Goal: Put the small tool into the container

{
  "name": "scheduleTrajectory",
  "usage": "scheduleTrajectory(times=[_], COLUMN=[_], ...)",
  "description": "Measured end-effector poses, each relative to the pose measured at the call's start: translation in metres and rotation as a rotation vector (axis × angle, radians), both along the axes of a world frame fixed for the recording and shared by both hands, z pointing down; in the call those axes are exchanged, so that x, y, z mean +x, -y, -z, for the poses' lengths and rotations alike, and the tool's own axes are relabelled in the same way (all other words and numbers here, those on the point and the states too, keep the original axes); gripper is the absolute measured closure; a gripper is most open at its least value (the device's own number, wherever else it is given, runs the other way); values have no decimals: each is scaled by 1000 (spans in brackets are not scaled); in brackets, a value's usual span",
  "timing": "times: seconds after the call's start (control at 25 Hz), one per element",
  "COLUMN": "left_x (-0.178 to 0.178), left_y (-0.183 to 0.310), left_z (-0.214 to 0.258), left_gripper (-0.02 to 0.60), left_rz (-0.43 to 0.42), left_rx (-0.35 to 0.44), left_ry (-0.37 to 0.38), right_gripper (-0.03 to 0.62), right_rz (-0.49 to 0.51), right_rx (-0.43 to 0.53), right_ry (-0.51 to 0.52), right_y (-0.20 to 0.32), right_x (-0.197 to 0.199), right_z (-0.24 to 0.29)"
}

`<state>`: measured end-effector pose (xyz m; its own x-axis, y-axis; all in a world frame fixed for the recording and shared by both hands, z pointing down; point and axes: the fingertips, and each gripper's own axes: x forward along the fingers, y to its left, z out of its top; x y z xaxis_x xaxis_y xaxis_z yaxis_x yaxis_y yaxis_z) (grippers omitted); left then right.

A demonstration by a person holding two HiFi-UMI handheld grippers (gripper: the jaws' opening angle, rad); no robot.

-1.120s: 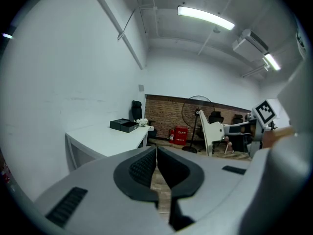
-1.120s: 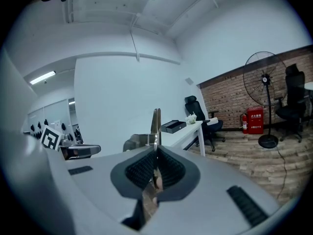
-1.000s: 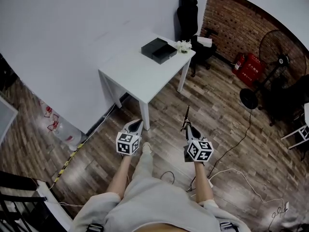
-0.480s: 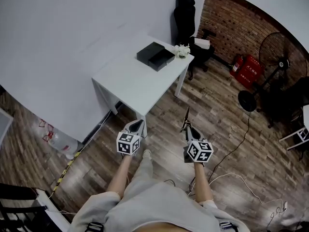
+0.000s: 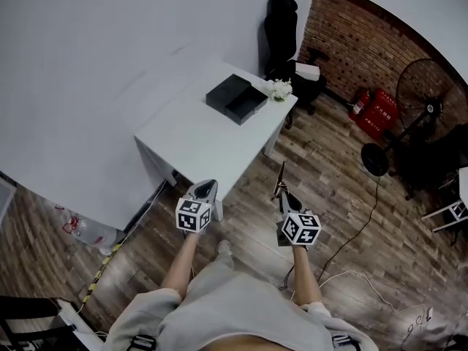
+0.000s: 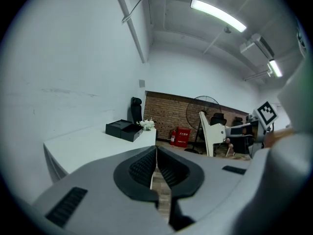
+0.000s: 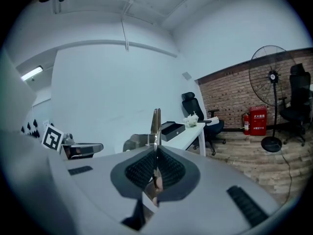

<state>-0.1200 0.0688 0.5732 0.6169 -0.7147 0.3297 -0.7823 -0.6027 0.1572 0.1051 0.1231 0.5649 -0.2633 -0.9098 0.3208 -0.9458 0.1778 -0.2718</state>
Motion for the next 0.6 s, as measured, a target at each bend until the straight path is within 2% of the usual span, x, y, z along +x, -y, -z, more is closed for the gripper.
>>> scheduleTrajectory(times=[0.32, 0.6], left_x=[-10, -10], left_y=[92, 149], left_z=[1, -1], left_gripper=[568, 568], left_rz=[-29, -66], left_rx=[-4, -12], left_ry=[-9, -14], right_gripper=[592, 592], right_rz=[-21, -51], right_rx=[-5, -9], right_ry=[-11, -23], right_y=[85, 134], right_x=[-15, -19], right_z=[3, 4])
